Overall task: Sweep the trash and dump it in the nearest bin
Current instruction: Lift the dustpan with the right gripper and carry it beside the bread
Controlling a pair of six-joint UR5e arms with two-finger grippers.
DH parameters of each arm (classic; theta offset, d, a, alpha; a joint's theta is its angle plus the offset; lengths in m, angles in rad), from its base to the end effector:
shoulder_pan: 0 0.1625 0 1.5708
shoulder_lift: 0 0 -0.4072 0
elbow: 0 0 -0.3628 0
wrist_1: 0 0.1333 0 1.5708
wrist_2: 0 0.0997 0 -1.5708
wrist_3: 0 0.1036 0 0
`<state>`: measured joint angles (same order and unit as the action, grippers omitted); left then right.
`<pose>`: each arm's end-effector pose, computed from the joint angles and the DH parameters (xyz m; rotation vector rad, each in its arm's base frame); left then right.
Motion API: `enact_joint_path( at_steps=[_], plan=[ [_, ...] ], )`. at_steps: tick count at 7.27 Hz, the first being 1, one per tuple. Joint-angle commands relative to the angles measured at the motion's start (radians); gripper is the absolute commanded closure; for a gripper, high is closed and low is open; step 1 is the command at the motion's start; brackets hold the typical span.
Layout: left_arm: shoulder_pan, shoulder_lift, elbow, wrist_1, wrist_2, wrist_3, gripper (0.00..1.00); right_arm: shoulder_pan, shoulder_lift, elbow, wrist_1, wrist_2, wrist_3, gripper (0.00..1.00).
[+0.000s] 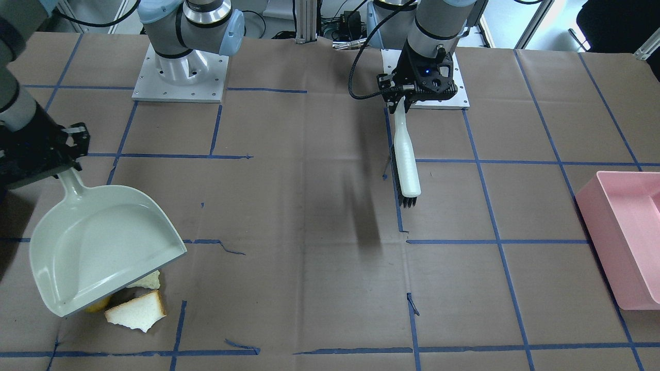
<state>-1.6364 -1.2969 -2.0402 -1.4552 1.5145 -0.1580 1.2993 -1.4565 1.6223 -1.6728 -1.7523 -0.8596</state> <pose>-0.1609 -0.3270 0.3730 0.1463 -3.0883 -0.1325 -0.0230 -0.5098 0.3991 0.8819 -2.8821 -0.2282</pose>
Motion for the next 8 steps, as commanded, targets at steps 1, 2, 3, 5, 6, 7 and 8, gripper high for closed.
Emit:
enact_joint_path(
  at_steps=[1,2,3,5,6,7,8],
  plan=[
    [0.0,0.001,0.0,-0.001,0.0,0.002,1.0,-0.089,0.01,0.001,-0.152,-0.033,-0.377,0.98],
    [-0.002,-0.001,0.0,-0.001,-0.002,0.0,1.0,-0.113,0.022,0.001,-0.21,-0.079,-0.504,0.98],
    [-0.002,0.001,-0.002,-0.001,-0.001,0.0,1.0,-0.158,0.046,0.001,-0.244,-0.084,-0.601,0.99],
    [-0.002,0.008,0.0,-0.001,-0.002,0.002,1.0,-0.245,0.097,-0.001,-0.348,-0.073,-0.81,1.0],
    [-0.002,-0.004,0.0,-0.001,-0.007,0.003,1.0,-0.264,0.119,-0.004,-0.405,-0.073,-0.905,1.0],
    [-0.002,-0.002,-0.003,-0.001,-0.029,0.002,1.0,-0.296,0.139,-0.002,-0.456,-0.07,-1.009,1.0],
    [-0.002,-0.001,-0.006,-0.001,-0.065,-0.008,1.0,-0.325,0.168,-0.002,-0.497,-0.064,-1.076,1.0]
  ],
)
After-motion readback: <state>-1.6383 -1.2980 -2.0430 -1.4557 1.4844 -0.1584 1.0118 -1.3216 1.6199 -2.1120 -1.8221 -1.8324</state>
